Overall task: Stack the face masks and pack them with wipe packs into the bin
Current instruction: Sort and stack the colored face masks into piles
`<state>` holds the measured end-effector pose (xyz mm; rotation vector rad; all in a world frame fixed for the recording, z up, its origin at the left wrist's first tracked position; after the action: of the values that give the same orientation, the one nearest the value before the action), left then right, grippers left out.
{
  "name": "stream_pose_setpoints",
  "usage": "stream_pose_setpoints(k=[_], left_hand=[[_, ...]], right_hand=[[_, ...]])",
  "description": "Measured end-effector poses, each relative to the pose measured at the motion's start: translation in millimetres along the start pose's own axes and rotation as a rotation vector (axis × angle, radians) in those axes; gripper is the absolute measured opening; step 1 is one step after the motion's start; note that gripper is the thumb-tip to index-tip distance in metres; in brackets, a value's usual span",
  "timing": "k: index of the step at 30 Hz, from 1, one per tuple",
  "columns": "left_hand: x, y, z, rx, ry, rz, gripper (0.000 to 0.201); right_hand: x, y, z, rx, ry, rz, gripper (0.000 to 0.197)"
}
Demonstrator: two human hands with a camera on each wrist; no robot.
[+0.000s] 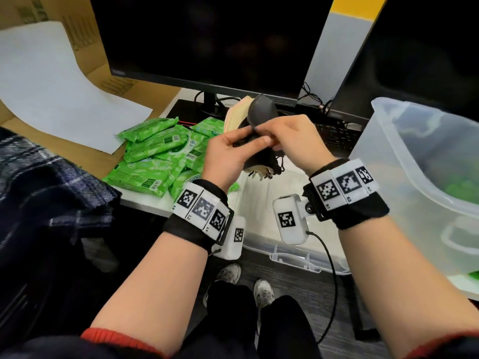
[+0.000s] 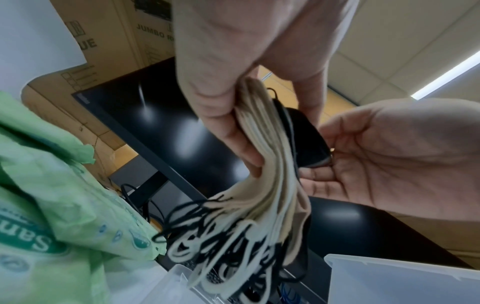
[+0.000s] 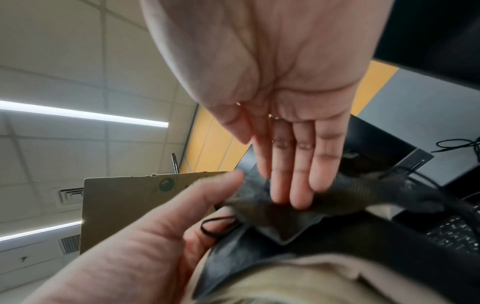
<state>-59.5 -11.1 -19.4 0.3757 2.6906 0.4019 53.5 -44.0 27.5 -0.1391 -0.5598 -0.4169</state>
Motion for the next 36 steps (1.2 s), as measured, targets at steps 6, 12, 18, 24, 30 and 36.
stream_pose_setpoints(k=[6, 12, 18, 24, 30, 36], left_hand=[[6, -2, -1, -0.067, 0.199, 0.066, 0.025], [5, -5, -5, -0.03, 0.198, 0.157, 0.023], [7, -3, -8, 0.027, 0.064, 0.058, 0.013], [16, 3, -14, 0.107, -0.067, -0.089, 0.014], [16, 0, -17, 0.066, 0.037, -0.049, 0.029], [13, -5, -21, 0.056, 0.059, 0.082, 0.037]], right_hand=[[9, 0, -5, -0.068, 0.023, 0.037, 0.043], [26, 0, -6, 0.113, -0.054, -0.14, 0.02], [38, -9, -11, 0.166, 0.198, -0.204, 0.016], [51, -11, -14, 0.153, 0.332, -0.284, 0.008], [40, -13, -7, 0.211, 0.34, -0.007, 0.023], [20, -12, -6, 0.19, 0.26, 0.192, 0.022]])
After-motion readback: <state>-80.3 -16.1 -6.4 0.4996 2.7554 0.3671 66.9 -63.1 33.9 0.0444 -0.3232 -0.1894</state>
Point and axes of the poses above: each hand's wrist, its own y-axis towards the middle knuckle, its own x-axis out of the back of the hand, z = x × y, the point moved 2 cm from there along y, towards the middle knuckle, and after that the axes turned 15 degrees about -x, right-handed, at the moved point
